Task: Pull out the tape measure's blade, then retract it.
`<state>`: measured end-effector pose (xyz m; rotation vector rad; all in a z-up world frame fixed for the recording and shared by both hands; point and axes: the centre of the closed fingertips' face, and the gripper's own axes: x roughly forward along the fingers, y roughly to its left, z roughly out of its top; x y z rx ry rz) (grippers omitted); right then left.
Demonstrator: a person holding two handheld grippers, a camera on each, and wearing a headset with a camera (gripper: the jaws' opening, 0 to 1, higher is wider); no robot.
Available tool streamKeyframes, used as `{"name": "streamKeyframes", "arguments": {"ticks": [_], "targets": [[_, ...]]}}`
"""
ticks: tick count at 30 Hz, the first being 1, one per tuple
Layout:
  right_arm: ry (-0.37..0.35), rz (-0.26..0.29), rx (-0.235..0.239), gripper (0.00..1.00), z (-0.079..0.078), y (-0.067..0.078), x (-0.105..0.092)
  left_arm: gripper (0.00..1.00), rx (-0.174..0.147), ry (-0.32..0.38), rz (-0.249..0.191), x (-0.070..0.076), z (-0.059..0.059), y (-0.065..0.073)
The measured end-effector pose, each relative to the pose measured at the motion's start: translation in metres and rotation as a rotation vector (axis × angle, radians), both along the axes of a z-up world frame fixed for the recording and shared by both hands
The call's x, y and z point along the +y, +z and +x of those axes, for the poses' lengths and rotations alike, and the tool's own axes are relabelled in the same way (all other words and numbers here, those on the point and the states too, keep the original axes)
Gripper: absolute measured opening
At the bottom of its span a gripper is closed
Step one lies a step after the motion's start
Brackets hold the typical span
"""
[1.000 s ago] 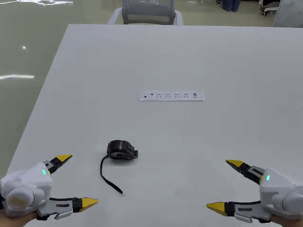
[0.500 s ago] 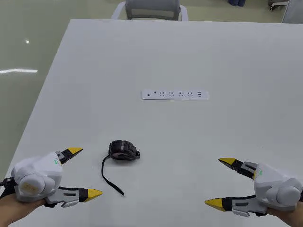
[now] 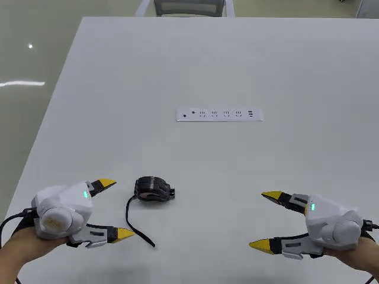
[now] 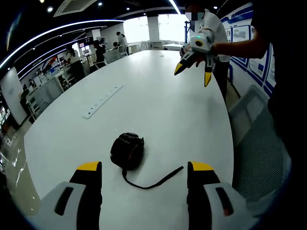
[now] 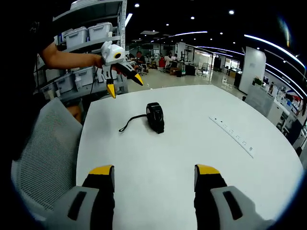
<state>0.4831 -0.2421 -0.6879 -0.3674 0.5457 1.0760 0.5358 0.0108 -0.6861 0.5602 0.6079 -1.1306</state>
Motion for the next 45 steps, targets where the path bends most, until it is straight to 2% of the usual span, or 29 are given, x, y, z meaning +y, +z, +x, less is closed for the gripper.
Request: {"name": "streamKeyframes", "arguments": {"ticks": [11, 21, 28, 34, 36, 45], "targets": [[0.041, 0.007, -0.019, 0.64, 0.02, -0.011, 0.015, 0.67, 0.009, -0.065, 0.053, -0.007, 0.014, -0.019], [0.065, 0.013, -0.023, 0.61, 0.036, -0.02, 0.024, 0.65, 0.008, -0.123, 0.093, -0.017, 0.033, -0.031], [0.079, 0.013, -0.032, 0.57, 0.046, -0.027, 0.03, 0.64, 0.008, -0.169, 0.132, -0.022, 0.04, -0.04], [0.099, 0.006, -0.044, 0.54, 0.054, -0.034, 0.037, 0.62, 0.005, -0.201, 0.165, -0.023, 0.046, -0.048], [0.119, -0.009, -0.065, 0.52, 0.057, -0.036, 0.04, 0.61, 0.006, -0.208, 0.171, -0.024, 0.048, -0.05], [0.149, -0.008, -0.054, 0.47, 0.067, -0.05, 0.059, 0.57, 0.014, -0.245, 0.199, -0.024, 0.058, -0.06]]}}
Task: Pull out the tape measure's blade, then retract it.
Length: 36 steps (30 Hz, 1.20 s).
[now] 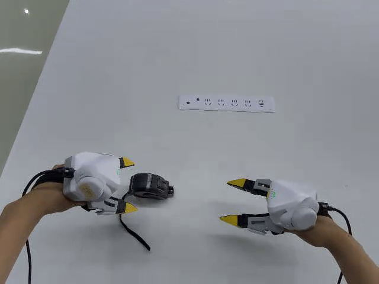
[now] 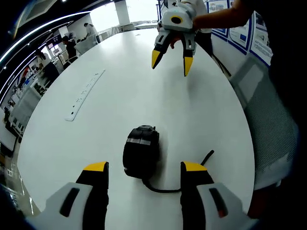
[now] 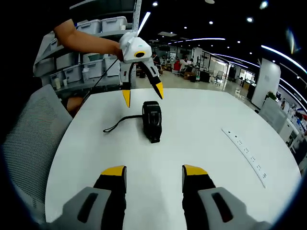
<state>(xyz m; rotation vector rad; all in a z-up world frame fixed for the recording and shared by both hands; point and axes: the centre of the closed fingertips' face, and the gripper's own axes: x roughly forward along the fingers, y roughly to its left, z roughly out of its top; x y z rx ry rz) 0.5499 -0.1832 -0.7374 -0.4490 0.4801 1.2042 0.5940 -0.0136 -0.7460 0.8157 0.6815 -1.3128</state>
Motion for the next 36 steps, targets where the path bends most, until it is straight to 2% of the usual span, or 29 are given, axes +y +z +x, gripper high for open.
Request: {"name": "streamKeyframes", "arguments": {"ticks": [9, 25, 28, 31, 36], "targets": [[0.016, 0.012, 0.005, 0.44, 0.013, -0.007, 0.015, 0.51, 0.017, -0.055, 0.034, -0.005, 0.002, -0.015], [0.059, 0.036, 0.022, 0.42, 0.024, -0.022, 0.041, 0.38, 0.045, -0.123, 0.069, -0.008, 0.002, -0.03], [0.073, 0.032, 0.031, 0.42, 0.024, -0.028, 0.046, 0.38, 0.046, -0.13, 0.074, -0.009, 0.003, -0.033], [0.077, 0.031, 0.037, 0.41, 0.025, -0.032, 0.048, 0.34, 0.027, -0.14, 0.088, -0.01, 0.007, -0.033], [0.082, 0.044, 0.043, 0.39, 0.029, -0.034, 0.055, 0.29, 0.033, -0.152, 0.106, -0.009, 0.01, -0.036]]}}
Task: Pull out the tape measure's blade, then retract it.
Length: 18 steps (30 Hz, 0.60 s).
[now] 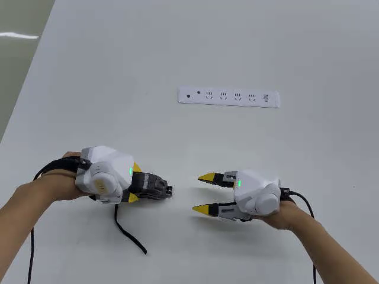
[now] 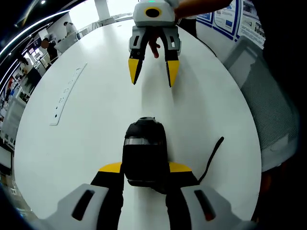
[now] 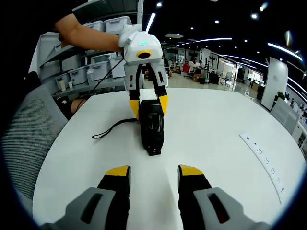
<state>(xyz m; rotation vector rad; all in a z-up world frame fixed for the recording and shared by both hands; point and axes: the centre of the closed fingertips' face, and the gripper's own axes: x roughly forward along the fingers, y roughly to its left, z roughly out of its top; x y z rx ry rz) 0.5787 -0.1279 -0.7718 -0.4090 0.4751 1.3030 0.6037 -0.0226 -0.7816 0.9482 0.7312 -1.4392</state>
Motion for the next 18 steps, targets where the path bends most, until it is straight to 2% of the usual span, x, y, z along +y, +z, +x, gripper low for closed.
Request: {"name": "streamKeyframes", "arguments": {"ticks": [5, 10, 13, 18], "targets": [[0.01, 0.007, 0.001, 0.38, 0.004, 0.0, 0.01, 0.29, -0.005, -0.019, 0.012, 0.001, -0.001, -0.001], [0.025, 0.011, -0.002, 0.36, 0.006, -0.002, 0.021, 0.29, 0.002, -0.01, 0.011, 0.002, -0.001, -0.002], [0.038, 0.009, -0.001, 0.34, 0.006, -0.005, 0.026, 0.28, -0.012, -0.012, 0.017, 0.002, -0.002, -0.002], [0.062, 0.005, 0.009, 0.32, 0.005, -0.011, 0.037, 0.28, -0.004, 0.005, 0.012, 0.002, -0.001, -0.002]]}}
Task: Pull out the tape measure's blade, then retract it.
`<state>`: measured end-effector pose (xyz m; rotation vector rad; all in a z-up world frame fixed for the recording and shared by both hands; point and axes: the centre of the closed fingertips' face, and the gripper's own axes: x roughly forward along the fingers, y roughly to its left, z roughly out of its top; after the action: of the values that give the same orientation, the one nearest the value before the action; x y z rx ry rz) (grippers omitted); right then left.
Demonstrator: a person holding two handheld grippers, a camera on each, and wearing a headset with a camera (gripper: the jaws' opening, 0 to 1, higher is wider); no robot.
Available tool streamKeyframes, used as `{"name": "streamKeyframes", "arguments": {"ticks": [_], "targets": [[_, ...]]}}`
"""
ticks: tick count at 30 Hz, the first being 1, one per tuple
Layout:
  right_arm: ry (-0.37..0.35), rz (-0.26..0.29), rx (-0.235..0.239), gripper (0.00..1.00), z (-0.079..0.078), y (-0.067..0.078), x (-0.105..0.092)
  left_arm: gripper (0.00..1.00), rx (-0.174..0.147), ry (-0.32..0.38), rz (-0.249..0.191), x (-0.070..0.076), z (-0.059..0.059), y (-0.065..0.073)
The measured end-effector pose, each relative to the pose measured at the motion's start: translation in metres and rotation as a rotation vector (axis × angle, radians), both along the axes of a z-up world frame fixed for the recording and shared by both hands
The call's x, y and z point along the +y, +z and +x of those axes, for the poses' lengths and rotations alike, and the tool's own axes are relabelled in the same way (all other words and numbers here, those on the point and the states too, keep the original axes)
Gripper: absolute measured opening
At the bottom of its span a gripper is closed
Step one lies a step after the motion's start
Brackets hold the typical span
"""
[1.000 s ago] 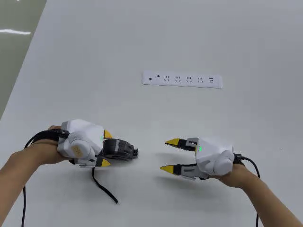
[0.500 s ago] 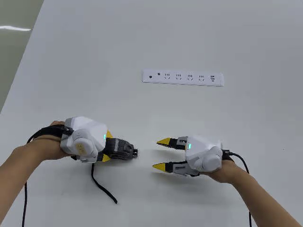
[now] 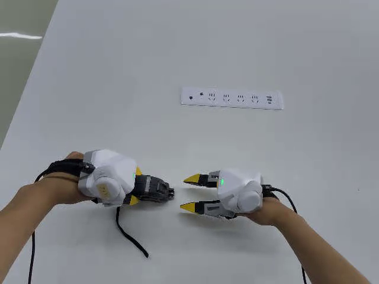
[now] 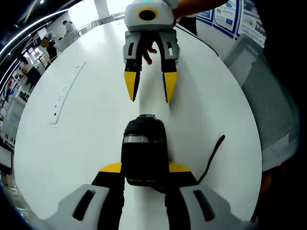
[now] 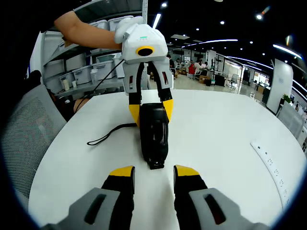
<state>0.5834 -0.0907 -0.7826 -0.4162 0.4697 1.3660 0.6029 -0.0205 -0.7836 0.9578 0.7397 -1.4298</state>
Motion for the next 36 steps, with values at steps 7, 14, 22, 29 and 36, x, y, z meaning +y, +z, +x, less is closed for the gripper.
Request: {"name": "streamKeyframes", "arguments": {"ticks": [7, 14, 22, 29, 36], "targets": [[0.032, -0.009, -0.015, 0.26, 0.0, -0.009, 0.012, 0.27, 0.014, 0.01, -0.006, 0.0, 0.0, -0.001], [0.042, -0.025, -0.045, 0.21, 0.007, -0.017, 0.02, 0.27, 0.008, 0.006, -0.005, 0.0, 0.0, -0.001], [0.051, -0.039, -0.039, 0.15, 0.01, -0.023, 0.024, 0.27, 0.009, 0.0, -0.02, 0.0, 0.0, -0.001], [0.055, -0.041, -0.044, 0.15, 0.01, -0.026, 0.023, 0.27, 0.009, 0.008, -0.036, 0.0, 0.0, -0.001], [0.071, -0.056, -0.065, 0.13, 0.009, -0.026, 0.024, 0.26, 0.009, 0.01, -0.034, 0.0, 0.0, -0.001]]}}
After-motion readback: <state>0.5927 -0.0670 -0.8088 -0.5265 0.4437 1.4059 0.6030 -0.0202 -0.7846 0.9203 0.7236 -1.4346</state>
